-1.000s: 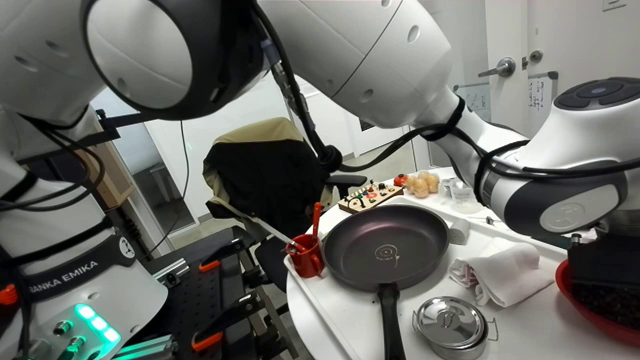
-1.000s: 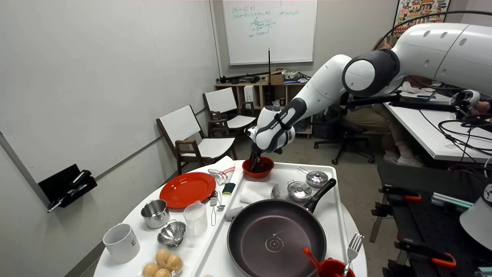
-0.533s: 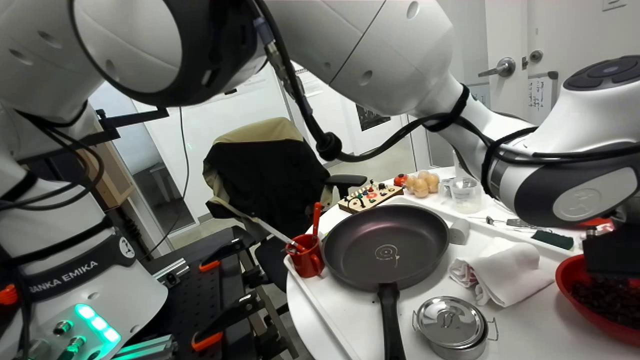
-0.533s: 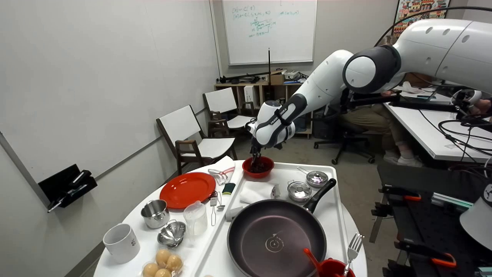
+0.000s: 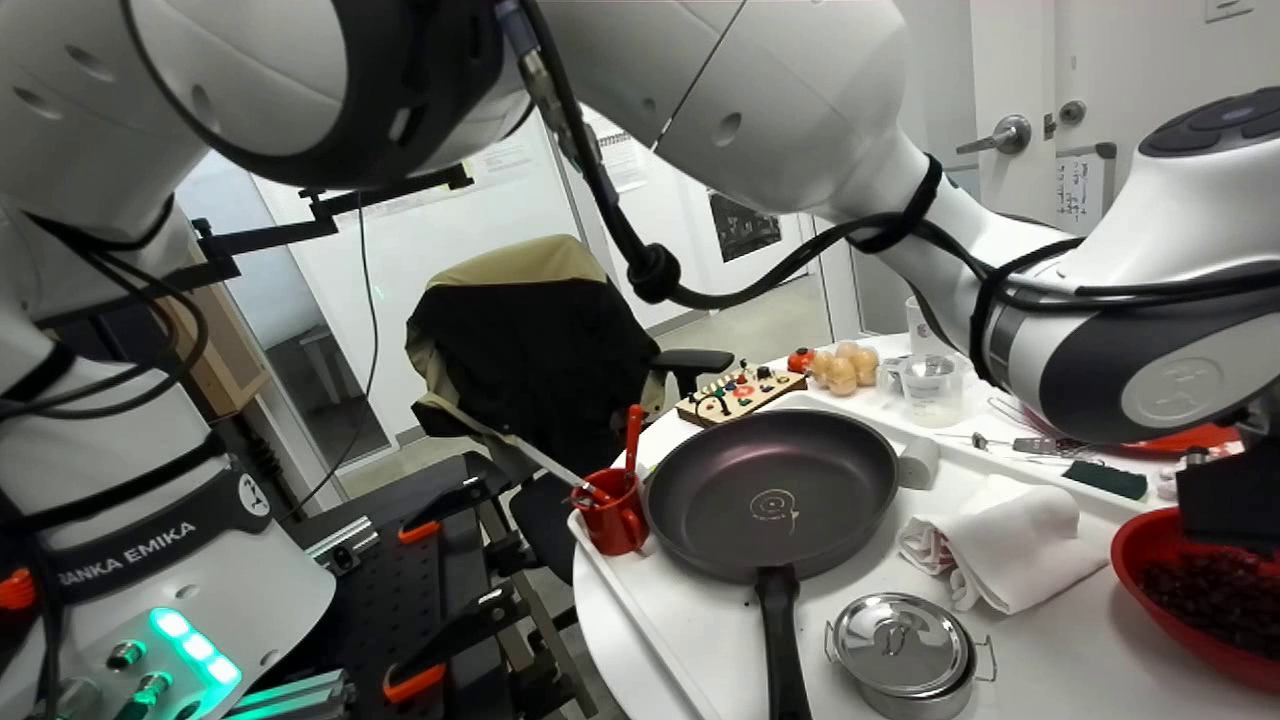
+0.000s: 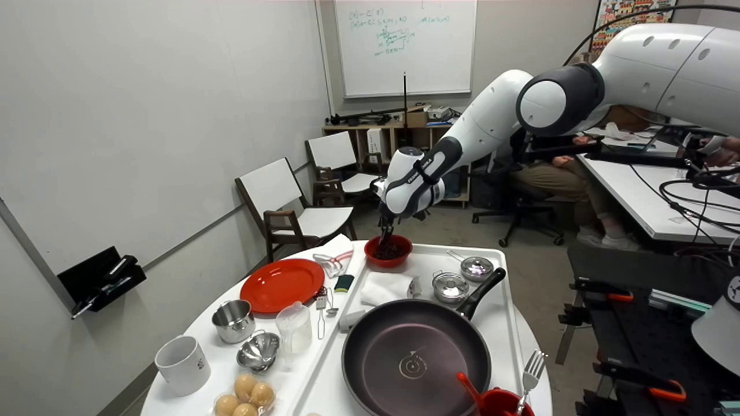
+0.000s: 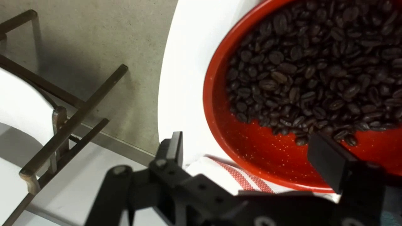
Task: Move the red bowl backwards.
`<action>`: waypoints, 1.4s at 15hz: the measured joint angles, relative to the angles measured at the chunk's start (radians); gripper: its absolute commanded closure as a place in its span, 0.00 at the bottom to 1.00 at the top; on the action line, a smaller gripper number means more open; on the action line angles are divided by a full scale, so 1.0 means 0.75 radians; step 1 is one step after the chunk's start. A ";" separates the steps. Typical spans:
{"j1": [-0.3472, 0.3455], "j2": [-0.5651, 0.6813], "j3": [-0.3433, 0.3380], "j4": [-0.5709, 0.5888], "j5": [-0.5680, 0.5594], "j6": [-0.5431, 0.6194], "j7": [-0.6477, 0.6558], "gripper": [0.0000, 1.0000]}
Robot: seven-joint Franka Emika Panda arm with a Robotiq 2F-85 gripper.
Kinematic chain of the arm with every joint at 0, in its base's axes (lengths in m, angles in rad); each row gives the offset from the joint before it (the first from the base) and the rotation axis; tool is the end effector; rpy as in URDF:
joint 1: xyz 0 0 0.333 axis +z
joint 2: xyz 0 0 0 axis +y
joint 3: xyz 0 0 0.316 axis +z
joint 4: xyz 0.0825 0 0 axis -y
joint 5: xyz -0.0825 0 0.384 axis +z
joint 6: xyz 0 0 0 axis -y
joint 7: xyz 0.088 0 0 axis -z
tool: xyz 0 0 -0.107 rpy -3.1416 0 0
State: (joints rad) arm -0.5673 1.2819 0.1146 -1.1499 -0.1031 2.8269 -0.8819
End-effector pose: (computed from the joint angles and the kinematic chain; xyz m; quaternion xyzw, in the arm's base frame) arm 0.6745 -0.3563 0.0451 0.9584 0.2027 0.1697 0.1079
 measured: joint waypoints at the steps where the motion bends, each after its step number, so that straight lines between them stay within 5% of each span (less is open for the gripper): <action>1: 0.008 -0.012 -0.018 -0.007 0.000 -0.022 0.017 0.00; 12: 0.061 -0.216 -0.123 -0.158 -0.001 -0.281 0.134 0.00; 21: 0.062 -0.603 -0.110 -0.593 0.000 -0.275 0.124 0.00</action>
State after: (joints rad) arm -0.5206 0.8300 0.0320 -1.5948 -0.1027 2.6204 -0.7890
